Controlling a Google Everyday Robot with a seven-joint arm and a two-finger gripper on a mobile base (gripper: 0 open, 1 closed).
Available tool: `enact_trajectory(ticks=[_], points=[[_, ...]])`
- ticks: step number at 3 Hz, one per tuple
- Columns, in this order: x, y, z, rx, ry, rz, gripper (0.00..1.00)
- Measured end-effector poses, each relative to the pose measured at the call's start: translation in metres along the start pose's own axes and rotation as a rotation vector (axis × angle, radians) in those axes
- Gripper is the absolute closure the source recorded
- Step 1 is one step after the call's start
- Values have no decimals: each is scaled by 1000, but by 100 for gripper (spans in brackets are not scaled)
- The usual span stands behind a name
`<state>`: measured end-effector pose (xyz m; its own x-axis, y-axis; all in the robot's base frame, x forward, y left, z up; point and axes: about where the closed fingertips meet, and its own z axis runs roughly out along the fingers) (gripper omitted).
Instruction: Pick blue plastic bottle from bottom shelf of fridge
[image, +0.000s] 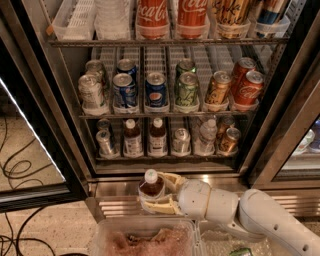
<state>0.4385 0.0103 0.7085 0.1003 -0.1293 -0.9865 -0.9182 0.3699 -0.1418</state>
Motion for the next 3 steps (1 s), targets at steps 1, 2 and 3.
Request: enact_trajectory(ticks=[1,2,3], points=[[-21,27,-4,-135,0,-50,100],[-32,52,-18,-180,-5,-76,100],[-24,99,-45,-180,16,-19,100]])
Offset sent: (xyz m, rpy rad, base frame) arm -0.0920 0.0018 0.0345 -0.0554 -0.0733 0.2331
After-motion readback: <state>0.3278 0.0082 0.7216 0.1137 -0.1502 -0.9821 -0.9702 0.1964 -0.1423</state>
